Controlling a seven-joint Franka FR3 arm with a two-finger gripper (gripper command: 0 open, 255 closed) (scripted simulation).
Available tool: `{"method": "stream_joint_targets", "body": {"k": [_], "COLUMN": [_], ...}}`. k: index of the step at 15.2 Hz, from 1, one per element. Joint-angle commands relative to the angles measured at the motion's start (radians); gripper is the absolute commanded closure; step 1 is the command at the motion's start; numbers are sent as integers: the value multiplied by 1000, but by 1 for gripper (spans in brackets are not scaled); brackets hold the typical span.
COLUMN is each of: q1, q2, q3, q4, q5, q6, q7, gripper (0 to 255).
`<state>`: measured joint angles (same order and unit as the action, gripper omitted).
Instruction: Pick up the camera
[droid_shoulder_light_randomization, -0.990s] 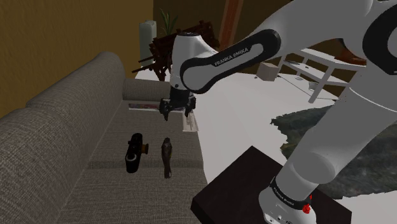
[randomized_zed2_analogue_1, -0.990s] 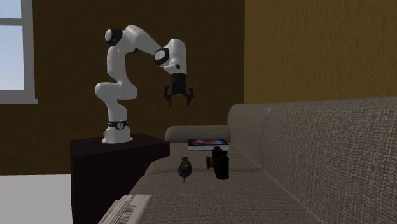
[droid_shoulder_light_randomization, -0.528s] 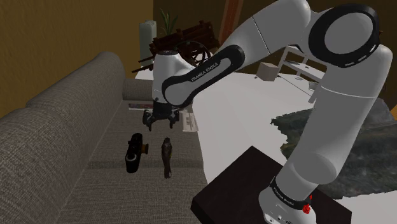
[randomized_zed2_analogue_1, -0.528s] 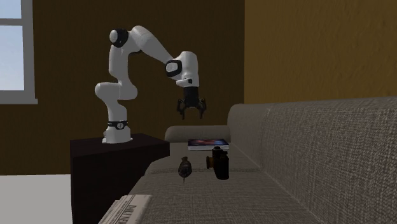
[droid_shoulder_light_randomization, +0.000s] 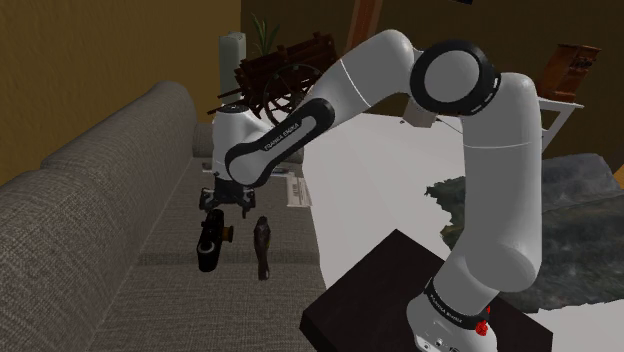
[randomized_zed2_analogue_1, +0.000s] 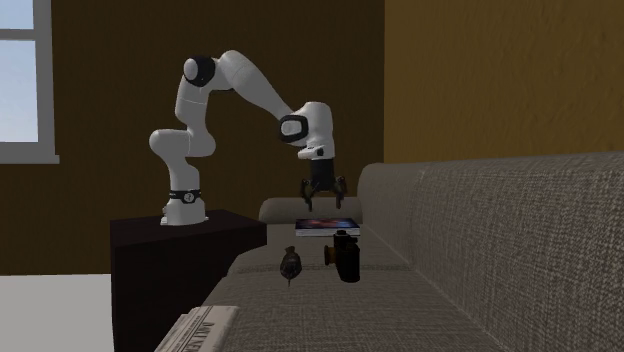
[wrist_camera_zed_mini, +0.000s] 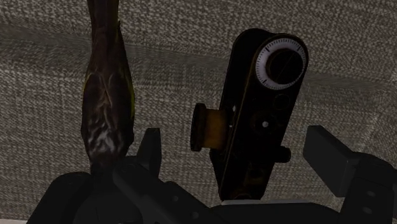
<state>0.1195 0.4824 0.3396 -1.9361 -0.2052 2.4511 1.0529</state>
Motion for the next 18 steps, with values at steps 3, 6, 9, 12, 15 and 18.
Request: {"method": "stream_joint_targets", "body": {"k": [3, 6, 9, 12, 15, 18], "q1": [51, 80, 86, 92, 96, 97], "q2": [162, 265, 295, 326, 343, 344], "q3": [-26, -39, -47, -55, -60, -60], "q4": [151, 266, 273, 282, 287, 290], "q5": [-13, -10, -18, -25, -28, -28], "q6": [8, -1, 22, 44, 55, 54], "q7": [63, 89, 92, 95, 96, 96], "gripper": [0, 0, 0, 0, 0, 255]}}
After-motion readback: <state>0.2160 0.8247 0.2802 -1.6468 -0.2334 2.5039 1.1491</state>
